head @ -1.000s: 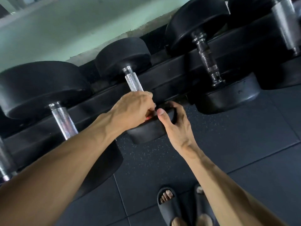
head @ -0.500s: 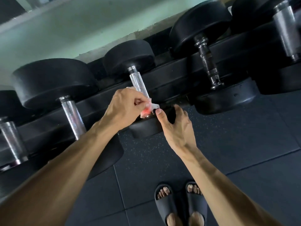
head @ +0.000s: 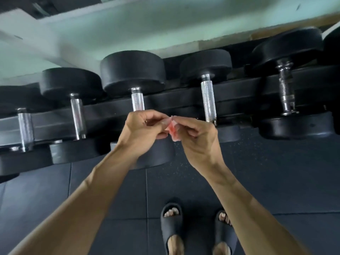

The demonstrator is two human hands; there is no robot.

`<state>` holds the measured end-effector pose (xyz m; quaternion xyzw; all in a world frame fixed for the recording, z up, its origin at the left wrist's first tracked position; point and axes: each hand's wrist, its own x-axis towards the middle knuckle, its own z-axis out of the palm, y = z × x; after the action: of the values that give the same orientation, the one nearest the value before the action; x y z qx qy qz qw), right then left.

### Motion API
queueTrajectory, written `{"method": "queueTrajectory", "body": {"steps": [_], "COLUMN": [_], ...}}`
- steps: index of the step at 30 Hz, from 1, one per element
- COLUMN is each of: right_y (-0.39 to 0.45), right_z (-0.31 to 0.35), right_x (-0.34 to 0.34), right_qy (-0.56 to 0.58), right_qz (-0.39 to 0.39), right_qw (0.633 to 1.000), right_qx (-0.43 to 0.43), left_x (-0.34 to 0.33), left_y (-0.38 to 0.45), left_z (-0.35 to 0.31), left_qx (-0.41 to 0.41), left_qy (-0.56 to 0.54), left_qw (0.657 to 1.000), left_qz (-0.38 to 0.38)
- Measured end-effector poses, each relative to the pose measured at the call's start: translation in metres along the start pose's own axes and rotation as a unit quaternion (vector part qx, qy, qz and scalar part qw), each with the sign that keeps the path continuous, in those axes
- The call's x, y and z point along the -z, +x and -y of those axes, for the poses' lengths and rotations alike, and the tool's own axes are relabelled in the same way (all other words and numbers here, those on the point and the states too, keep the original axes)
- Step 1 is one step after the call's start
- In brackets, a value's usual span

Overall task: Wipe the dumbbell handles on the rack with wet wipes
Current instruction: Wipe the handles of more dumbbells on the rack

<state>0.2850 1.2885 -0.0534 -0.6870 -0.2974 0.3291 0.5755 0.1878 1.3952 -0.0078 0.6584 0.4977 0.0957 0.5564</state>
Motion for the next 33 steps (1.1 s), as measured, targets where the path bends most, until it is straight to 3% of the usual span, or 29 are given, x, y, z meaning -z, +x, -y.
{"method": "queueTrajectory", "body": {"steps": [6, 9, 13, 19, 28, 33], "right_y": [0.004, 0.014, 0.033, 0.064, 0.118, 0.126], "right_z": [0.019, 0.018, 0.015, -0.011, -0.033, -0.037], "right_x": [-0.050, -0.070, -0.082, -0.090, -0.117, -0.124], "right_qy": [0.064, 0.075, 0.076, 0.014, -0.029, 0.036], "right_qz": [0.030, -0.022, -0.088, -0.122, -0.134, -0.064], "right_qw": [0.995, 0.990, 0.983, 0.975, 0.980, 0.989], "right_qx": [-0.072, -0.118, -0.144, -0.186, -0.145, -0.131], "left_x": [0.047, 0.066, 0.075, 0.057, 0.055, 0.053], "left_y": [0.003, 0.013, 0.025, 0.029, 0.032, 0.034], "left_z": [0.019, 0.036, 0.069, 0.110, 0.123, 0.128], "left_qx": [0.047, 0.034, -0.029, 0.003, -0.046, -0.063], "left_qy": [-0.092, -0.055, 0.123, 0.121, 0.091, 0.098], "left_qw": [0.995, 0.998, 0.982, 0.981, 0.977, 0.974], "left_qz": [-0.002, -0.008, -0.138, -0.150, -0.187, -0.194]}}
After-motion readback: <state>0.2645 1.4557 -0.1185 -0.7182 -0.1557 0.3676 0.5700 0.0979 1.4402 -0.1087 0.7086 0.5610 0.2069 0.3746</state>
